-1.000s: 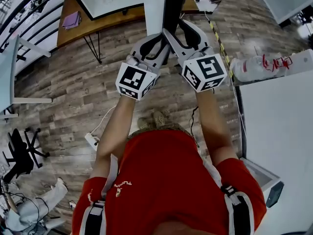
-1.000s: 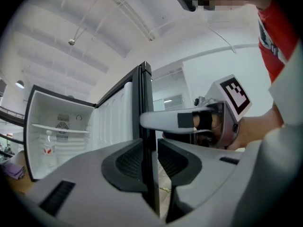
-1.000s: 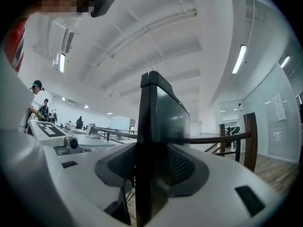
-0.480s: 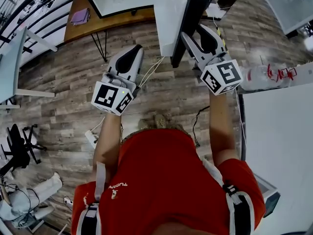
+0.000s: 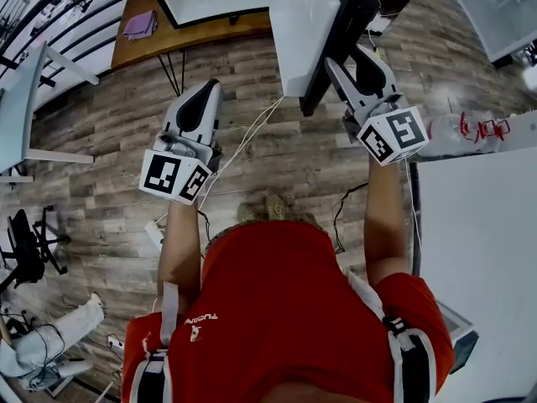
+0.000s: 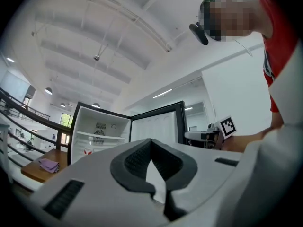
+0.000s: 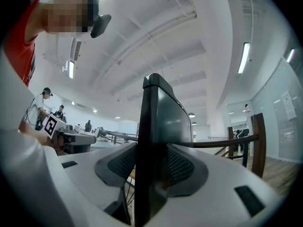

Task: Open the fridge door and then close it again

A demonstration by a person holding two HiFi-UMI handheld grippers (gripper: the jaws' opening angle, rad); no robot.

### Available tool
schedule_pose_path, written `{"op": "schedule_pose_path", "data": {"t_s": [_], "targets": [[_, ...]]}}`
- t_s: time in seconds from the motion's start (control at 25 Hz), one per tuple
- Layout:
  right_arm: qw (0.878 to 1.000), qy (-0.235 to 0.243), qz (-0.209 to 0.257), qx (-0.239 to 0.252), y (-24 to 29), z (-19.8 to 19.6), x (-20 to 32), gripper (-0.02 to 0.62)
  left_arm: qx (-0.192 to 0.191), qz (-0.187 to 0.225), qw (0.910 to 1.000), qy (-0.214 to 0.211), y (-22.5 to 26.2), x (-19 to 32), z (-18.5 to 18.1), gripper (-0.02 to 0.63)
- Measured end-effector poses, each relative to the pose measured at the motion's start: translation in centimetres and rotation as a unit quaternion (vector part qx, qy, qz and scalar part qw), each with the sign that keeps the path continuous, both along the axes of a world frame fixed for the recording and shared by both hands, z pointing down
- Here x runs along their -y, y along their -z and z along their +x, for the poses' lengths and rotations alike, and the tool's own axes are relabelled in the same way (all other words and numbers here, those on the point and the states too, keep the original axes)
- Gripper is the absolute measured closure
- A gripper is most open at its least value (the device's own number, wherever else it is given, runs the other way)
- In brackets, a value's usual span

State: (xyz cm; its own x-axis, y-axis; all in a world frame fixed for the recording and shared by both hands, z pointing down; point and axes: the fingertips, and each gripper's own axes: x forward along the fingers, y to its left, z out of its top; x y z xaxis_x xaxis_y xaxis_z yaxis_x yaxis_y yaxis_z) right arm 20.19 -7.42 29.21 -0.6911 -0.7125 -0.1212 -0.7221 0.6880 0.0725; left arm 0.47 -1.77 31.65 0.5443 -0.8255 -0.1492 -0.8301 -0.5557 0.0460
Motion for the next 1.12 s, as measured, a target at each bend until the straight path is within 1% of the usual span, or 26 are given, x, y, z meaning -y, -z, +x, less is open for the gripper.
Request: {"op": "schedule_pose_path", "data": {"t_s": [0.16,0.44,0.68,0.96,1.12], "targets": [[1.000,0.002,0.002,-0.003,0.1,-0.6,-0.1,0.394,-0.001,0.001,1.0000,0.007,0.1,0.1,-0.4,0.597],[0.999,0.021,0.019,-0.021,-0.1,-3.7,-0.3,0.376,-0.002,0.005,0.9995,0.031,0.2,0.4,-1.2,0.597],[0.998,0.054,0.029,-0.017,-0.2,-6.9,-0.3,0.369,-0.002,0.006,0.9980,0.062,-0.1,0.6,-2.5,0.597],[0.995,0.087,0.030,-0.024,-0.2,-10.2,0.0,0.342,-0.004,0.002,0.9957,0.092,-0.5,0.3,-3.8,0.597],[0.993,0.106,0.032,-0.027,-0.4,-12.7,0.5,0.344,-0.010,0.008,0.9944,0.105,-0.4,1.0,-5.6,0.597]]}}
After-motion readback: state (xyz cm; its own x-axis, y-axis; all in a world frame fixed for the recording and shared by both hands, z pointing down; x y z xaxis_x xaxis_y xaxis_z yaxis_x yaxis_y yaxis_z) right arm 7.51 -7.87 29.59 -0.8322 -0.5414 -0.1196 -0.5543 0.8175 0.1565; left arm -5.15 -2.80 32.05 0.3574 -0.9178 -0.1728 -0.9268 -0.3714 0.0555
